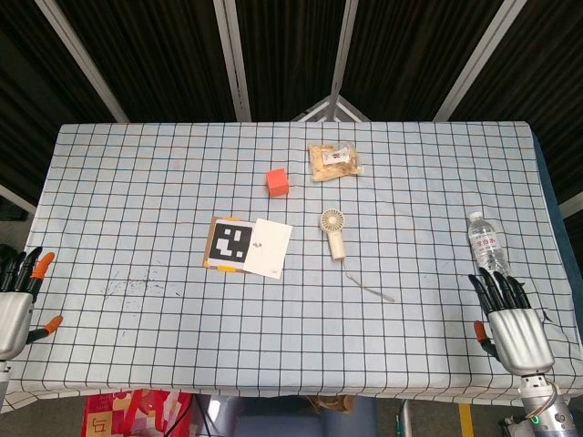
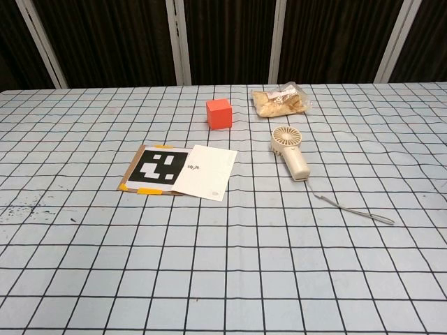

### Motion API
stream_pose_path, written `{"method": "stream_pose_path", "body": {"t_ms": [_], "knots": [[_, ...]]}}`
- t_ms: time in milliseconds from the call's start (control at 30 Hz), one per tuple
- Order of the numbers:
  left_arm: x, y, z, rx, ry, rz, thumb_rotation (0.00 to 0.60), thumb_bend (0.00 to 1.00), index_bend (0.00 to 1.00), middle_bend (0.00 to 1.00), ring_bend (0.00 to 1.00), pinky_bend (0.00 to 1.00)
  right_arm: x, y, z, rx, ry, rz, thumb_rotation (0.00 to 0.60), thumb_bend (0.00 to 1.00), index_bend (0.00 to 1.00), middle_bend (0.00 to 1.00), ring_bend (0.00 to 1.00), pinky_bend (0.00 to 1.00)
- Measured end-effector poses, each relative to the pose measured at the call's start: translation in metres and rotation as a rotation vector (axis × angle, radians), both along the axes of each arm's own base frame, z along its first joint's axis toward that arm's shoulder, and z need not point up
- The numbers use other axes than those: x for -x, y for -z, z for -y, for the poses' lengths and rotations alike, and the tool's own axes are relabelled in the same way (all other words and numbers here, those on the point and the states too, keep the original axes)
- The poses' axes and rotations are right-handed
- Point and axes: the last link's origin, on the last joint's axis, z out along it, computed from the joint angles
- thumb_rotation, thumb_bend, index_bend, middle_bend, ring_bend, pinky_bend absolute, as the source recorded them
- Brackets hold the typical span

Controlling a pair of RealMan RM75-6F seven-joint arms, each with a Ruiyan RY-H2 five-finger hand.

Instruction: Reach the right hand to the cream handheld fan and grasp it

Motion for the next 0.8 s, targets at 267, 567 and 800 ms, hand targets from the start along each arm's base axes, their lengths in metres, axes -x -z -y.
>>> {"method": "stream_pose_path", "body": {"t_ms": [267, 567, 800], "knots": [[-0.001, 0.0, 0.001, -0.002, 0.004, 0.001, 0.6, 0.09, 0.0, 0.0, 0.0, 0.0, -0.002, 0.0, -0.001, 0.001, -0.01, 0.01, 0.6, 0.47, 0.0, 0.0, 0.0, 0.1], [-0.001, -0.001, 0.0, 0.004, 0.003, 0.014, 0.6, 0.09, 0.0, 0.0, 0.0, 0.0, -0.021, 0.005, 0.018, 0.005, -0.115, 0.064, 0.6, 0.47, 0.0, 0.03, 0.05, 0.22], [-0.002, -0.002, 0.0, 0.01, 0.007, 0.036, 0.6, 0.09, 0.0, 0.0, 0.0, 0.0, -0.047, 0.033, 0.051, -0.042, -0.162, 0.129, 0.6, 0.47, 0.0, 0.55, 0.66, 0.77]]}}
